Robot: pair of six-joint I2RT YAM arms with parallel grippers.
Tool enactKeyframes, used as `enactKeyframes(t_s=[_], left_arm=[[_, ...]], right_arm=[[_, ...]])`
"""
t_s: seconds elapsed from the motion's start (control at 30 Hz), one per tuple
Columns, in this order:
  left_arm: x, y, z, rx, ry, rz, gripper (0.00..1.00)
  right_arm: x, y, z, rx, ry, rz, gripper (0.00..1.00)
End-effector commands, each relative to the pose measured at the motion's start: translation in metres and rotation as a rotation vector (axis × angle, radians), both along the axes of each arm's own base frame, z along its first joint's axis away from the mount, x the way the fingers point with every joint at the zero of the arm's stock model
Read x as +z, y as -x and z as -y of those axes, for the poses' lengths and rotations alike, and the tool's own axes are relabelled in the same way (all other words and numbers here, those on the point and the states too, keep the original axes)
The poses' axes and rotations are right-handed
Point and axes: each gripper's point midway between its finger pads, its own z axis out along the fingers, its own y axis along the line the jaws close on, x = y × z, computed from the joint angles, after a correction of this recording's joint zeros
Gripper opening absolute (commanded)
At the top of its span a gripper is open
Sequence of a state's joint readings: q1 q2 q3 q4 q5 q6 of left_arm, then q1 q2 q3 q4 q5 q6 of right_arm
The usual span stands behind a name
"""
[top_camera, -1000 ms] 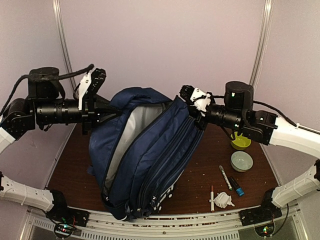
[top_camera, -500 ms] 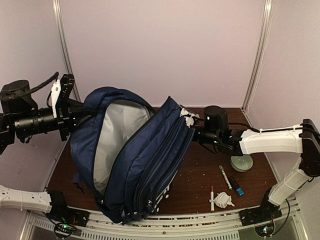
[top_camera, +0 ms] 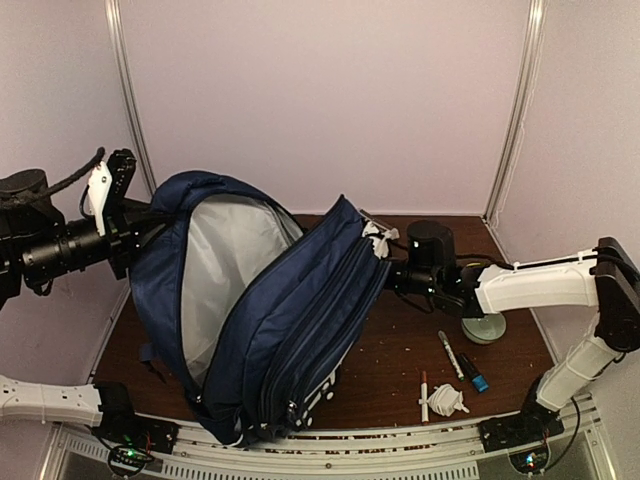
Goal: Pack the student bag
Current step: Unzip the largest pocket of the student bag, then pick up the book from the center of the board.
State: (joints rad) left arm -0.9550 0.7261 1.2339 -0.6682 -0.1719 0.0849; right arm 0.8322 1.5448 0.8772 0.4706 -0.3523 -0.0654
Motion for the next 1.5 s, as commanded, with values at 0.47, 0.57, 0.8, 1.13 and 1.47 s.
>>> enactKeyframes(t_s=[0.47,0.57,0.8,1.13,1.47], left_arm=[[0.006,-0.068,-0.138,0.888,0.246,0.005,0.00],[-0.003,-0.078,-0.137,0.893,0.229,-0.023,0.00],[-0.032,-0.106,-0.140,0.920,0.176,-0.099,0.00],[-0.074,-0.115,-0.155,0.969,0.194,-0.221,0.00],[-0.135,-0.074,-0.139,0.850,0.489,-0.441,0.00]], right_arm=[[0.111,-0.018,0.118,-0.428,-0.005,-0.223,0.93],[0.123,0.031,0.082,-0.142,-0.024,-0.220,1.00],[0.079,0.117,0.032,0.147,0.065,-0.209,1.00],[-0.061,0.148,-0.065,0.213,0.183,-0.490,1.00],[-0.094,0.032,-0.158,0.031,0.064,-0.713,0.99]])
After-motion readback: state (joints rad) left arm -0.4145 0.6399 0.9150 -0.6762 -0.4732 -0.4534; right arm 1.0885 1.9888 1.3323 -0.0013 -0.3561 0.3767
